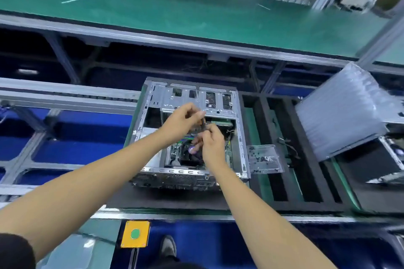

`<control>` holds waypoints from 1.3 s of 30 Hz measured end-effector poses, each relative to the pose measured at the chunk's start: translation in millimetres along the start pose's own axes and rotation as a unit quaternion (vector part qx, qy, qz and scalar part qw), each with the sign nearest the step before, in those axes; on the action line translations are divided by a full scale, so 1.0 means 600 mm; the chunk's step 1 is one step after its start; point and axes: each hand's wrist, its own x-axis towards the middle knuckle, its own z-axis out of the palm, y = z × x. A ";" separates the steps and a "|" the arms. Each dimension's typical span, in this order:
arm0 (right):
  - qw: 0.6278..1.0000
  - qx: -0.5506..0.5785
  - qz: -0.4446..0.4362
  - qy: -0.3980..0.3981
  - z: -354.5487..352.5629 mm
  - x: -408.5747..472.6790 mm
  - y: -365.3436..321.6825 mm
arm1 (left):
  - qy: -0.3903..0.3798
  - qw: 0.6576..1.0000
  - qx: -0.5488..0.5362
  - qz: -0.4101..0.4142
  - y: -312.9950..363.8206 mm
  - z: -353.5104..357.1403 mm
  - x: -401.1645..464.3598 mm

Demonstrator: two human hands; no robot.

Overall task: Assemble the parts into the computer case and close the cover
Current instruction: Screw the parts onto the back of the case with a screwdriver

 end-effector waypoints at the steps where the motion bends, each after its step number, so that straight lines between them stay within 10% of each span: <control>1: 1.000 -0.013 -0.003 0.013 -0.012 0.012 -0.005 | -0.008 1.000 -0.024 -0.007 0.008 0.010 0.013; 8: 0.983 -0.109 -0.006 0.150 -0.157 0.099 -0.022 | -0.048 0.985 0.149 0.075 0.026 0.122 0.088; 19: 0.961 -0.138 0.174 0.163 -0.411 0.108 0.109 | -0.222 0.808 0.521 0.164 0.041 0.335 0.194; 31: 0.944 -0.235 0.224 0.050 -0.537 0.135 0.218 | -0.283 0.816 0.494 -0.102 -0.008 0.510 0.222; 39: 0.933 -0.280 0.228 -0.006 -0.548 0.147 0.245 | -0.249 0.829 0.480 -0.141 -0.044 0.537 0.224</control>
